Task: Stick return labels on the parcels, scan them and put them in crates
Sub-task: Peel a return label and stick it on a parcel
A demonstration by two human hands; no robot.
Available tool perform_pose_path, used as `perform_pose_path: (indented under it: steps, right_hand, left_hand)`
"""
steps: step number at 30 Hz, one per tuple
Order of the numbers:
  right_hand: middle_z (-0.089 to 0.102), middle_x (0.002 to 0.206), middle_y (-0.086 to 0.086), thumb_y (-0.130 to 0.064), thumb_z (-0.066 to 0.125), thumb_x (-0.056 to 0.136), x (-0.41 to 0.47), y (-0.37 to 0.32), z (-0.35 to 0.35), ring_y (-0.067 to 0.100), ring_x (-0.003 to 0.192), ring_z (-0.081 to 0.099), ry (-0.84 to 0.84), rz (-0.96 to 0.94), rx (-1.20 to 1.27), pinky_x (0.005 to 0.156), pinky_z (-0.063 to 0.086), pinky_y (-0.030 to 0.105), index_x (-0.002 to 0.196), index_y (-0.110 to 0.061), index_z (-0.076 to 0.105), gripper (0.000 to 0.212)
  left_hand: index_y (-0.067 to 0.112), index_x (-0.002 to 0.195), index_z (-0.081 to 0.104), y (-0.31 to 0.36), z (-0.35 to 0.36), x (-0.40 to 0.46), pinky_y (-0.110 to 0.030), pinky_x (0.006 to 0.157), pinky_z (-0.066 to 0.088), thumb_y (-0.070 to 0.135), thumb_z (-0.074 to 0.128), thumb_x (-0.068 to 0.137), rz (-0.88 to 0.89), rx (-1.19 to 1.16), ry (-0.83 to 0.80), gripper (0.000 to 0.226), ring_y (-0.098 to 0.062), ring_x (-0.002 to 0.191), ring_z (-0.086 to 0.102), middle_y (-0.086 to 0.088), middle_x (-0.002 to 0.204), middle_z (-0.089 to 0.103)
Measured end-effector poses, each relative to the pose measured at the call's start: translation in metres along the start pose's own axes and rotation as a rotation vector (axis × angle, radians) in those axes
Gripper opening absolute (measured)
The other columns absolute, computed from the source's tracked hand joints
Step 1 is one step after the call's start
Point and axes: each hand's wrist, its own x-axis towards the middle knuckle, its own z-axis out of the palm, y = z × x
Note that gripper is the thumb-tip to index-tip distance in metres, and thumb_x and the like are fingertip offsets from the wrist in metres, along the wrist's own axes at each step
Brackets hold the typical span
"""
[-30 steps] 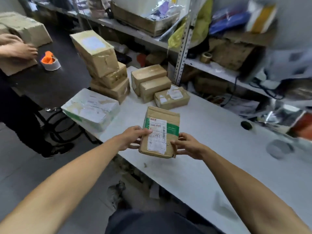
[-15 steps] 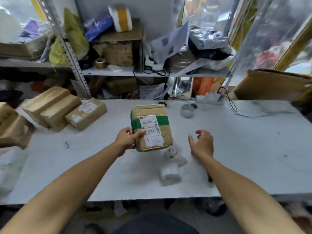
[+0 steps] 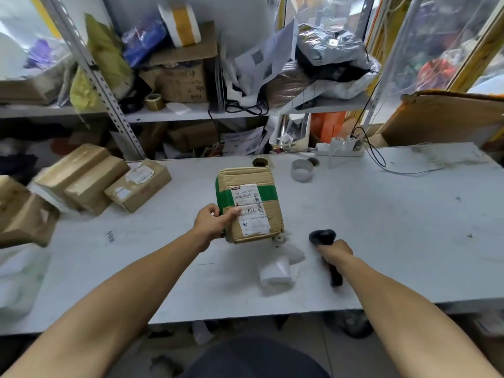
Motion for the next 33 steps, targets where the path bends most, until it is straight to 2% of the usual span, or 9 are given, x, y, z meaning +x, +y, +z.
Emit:
perform_pose_path:
  steps: [3, 6, 9, 13, 17, 21, 33]
  right_hand:
    - [0.068, 0.07, 0.013, -0.026, 0.067, 0.089, -0.009, -0.035, 0.002, 0.026, 0.06, 0.063, -0.053, -0.098, 0.226, 0.061, 0.052, 0.033, 0.098, 0.005, 0.067, 0.032]
    - [0.057, 0.07, 0.01, -0.02, 0.065, 0.092, -0.037, -0.097, -0.003, 0.021, 0.055, 0.053, -0.159, -0.253, 0.409, 0.052, 0.045, 0.029, 0.093, -0.005, 0.062, 0.016]
    - [0.056, 0.073, 0.006, -0.021, 0.06, 0.094, -0.081, -0.152, -0.014, 0.017, 0.061, 0.053, -0.328, -0.423, 0.336, 0.055, 0.046, 0.028, 0.096, -0.007, 0.061, 0.014]
    - [0.056, 0.074, 0.004, -0.023, 0.06, 0.091, -0.129, -0.191, -0.02, 0.015, 0.064, 0.053, -0.391, -0.573, 0.168, 0.056, 0.047, 0.026, 0.093, -0.009, 0.06, 0.014]
    - [0.054, 0.072, 0.003, -0.025, 0.057, 0.092, -0.154, -0.202, -0.018, 0.013, 0.062, 0.05, -0.453, -0.605, 0.099, 0.057, 0.045, 0.025, 0.092, -0.01, 0.059, 0.016]
    - [0.053, 0.068, 0.002, -0.024, 0.057, 0.092, -0.169, -0.209, -0.014, 0.012, 0.055, 0.049, -0.484, -0.594, 0.129, 0.052, 0.043, 0.024, 0.089, -0.009, 0.059, 0.015]
    - [0.056, 0.067, 0.001, -0.028, 0.058, 0.092, -0.172, -0.212, -0.005, 0.011, 0.056, 0.052, -0.503, -0.537, 0.05, 0.053, 0.044, 0.023, 0.091, -0.01, 0.063, 0.019]
  left_hand:
    - [0.016, 0.085, 0.037, -0.002, -0.007, 0.0, -0.033, 0.063, 0.062, 0.034, 0.078, 0.087, -0.002, 0.012, 0.032, 0.044, -0.018, 0.085, 0.072, -0.004, 0.101, 0.071]
    - [0.016, 0.084, 0.038, -0.004, -0.016, 0.004, -0.042, 0.074, 0.064, 0.034, 0.077, 0.088, -0.002, 0.015, 0.075, 0.043, -0.021, 0.087, 0.072, -0.004, 0.101, 0.071]
    - [0.016, 0.086, 0.039, -0.005, -0.023, 0.008, -0.047, 0.078, 0.064, 0.035, 0.078, 0.087, -0.017, -0.017, 0.121, 0.043, -0.025, 0.092, 0.073, -0.006, 0.104, 0.071]
    - [0.016, 0.087, 0.04, -0.001, -0.03, 0.012, -0.048, 0.081, 0.063, 0.036, 0.076, 0.088, -0.042, -0.058, 0.163, 0.041, -0.027, 0.096, 0.072, -0.007, 0.106, 0.071]
    - [0.017, 0.088, 0.041, 0.002, -0.044, 0.015, -0.049, 0.079, 0.063, 0.04, 0.076, 0.088, -0.061, -0.042, 0.174, 0.042, -0.027, 0.095, 0.072, -0.007, 0.104, 0.071]
    - [0.017, 0.088, 0.042, -0.002, -0.056, 0.018, -0.051, 0.078, 0.063, 0.045, 0.077, 0.086, -0.084, -0.044, 0.186, 0.044, -0.028, 0.097, 0.071, -0.008, 0.106, 0.071]
    - [0.015, 0.09, 0.043, -0.019, -0.059, 0.016, -0.043, 0.076, 0.063, 0.042, 0.072, 0.091, -0.151, -0.03, 0.205, 0.039, -0.028, 0.098, 0.071, -0.008, 0.106, 0.07]
